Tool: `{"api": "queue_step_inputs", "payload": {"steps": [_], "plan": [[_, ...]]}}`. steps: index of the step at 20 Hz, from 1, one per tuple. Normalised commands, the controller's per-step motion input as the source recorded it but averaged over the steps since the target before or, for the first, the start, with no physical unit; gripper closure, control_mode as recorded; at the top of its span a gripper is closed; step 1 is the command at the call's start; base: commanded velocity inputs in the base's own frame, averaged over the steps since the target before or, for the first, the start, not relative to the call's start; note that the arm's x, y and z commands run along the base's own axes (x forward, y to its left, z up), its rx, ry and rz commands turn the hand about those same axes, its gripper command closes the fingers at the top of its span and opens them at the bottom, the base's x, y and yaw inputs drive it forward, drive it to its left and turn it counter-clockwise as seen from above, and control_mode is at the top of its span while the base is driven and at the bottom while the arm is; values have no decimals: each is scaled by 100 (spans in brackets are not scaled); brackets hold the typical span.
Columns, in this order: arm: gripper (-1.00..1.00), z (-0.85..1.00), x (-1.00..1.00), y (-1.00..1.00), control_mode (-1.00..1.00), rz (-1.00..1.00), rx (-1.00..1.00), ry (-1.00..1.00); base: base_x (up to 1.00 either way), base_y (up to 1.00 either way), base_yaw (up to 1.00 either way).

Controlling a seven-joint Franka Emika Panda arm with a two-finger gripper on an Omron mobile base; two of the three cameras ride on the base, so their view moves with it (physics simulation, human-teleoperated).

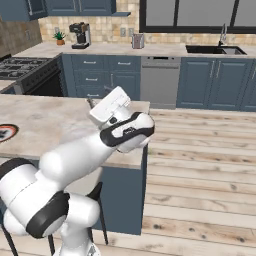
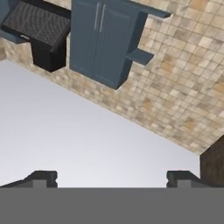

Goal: Retrieve the wine glasses from the counter and place one next to each plate.

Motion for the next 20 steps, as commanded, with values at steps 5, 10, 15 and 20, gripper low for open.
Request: {"api": "queue_step_inputs", "payload": {"steps": [5,10,15,20], "plan": [[-100,100,-91,-1,-100,0,2,-4,0,0,0],[-100,91,-90,-4,-100,0,0,0,0,0,0],[-100,51,-100,-1,-100,0,0,-5,0,0,0],[-100,10,-100,-7,-100,0,0,-21,0,0,0]]}}
